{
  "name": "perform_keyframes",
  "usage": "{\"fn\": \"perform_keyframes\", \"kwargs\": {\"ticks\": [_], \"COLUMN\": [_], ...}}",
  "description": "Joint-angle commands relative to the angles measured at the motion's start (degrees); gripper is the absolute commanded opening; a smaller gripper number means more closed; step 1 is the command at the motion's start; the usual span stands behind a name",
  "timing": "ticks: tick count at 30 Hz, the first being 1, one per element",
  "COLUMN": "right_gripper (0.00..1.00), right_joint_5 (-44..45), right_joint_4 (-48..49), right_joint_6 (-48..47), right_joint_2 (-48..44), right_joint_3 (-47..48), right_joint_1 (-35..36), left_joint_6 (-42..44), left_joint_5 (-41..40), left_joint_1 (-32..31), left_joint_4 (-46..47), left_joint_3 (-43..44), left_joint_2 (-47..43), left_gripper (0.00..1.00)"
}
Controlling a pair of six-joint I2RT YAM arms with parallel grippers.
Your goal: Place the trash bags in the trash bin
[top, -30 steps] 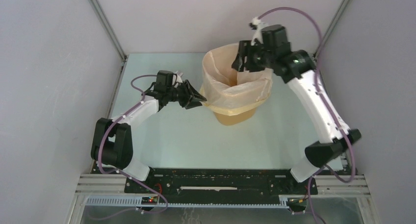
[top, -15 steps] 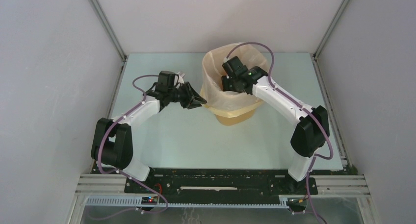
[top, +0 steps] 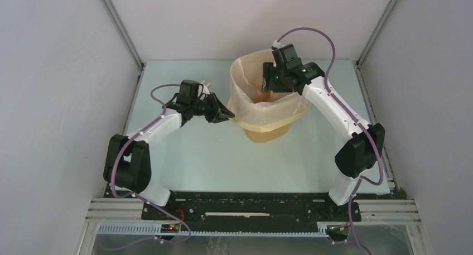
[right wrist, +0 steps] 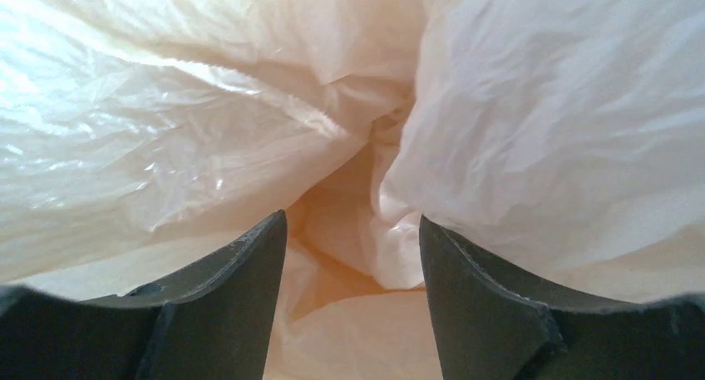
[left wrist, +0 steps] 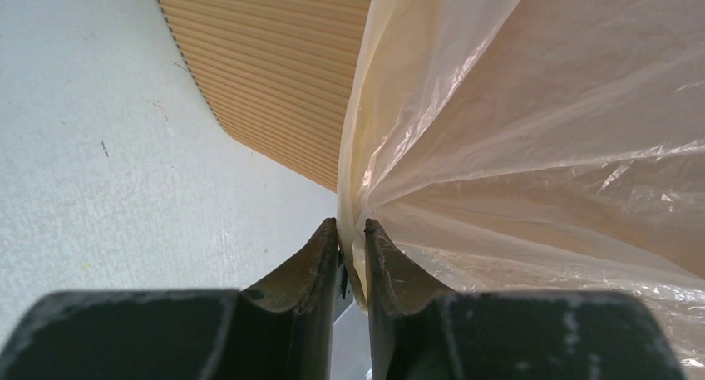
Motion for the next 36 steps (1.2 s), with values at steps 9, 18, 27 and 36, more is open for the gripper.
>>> {"fn": "perform_keyframes", "kwargs": {"ticks": [9, 18, 27, 36], "right_gripper": [0.61, 0.71, 0.68, 0.70], "right_joint_5": [16.66, 7.01, 3.99, 4.46], "right_joint_4": [2.67, 5.47, 8.65, 19.57], "right_joint_6": [-1.03, -2.70, -1.53, 0.42], "right_joint_2": [3.56, 6.05, 14.45, 15.41], "right_joint_3": [1.37, 6.57, 4.27, -7.03], "right_joint_1": [-2.34, 5.03, 2.04, 2.54], "left_joint_6": [1.31, 1.49, 1.32, 1.32], "left_joint_5": [0.37, 0.32, 0.45, 0.21], "left_joint_1": [-0.31, -0.30, -0.35, -0.33], "left_joint_4": [0.36, 0.45, 0.45, 0.40], "left_joint_3": [2.72, 3.38, 3.88, 4.73], "left_joint_2": [-0.02, 0.16, 0.37, 0.87], "left_gripper": [0.19, 0.19, 0.18, 0.18]}}
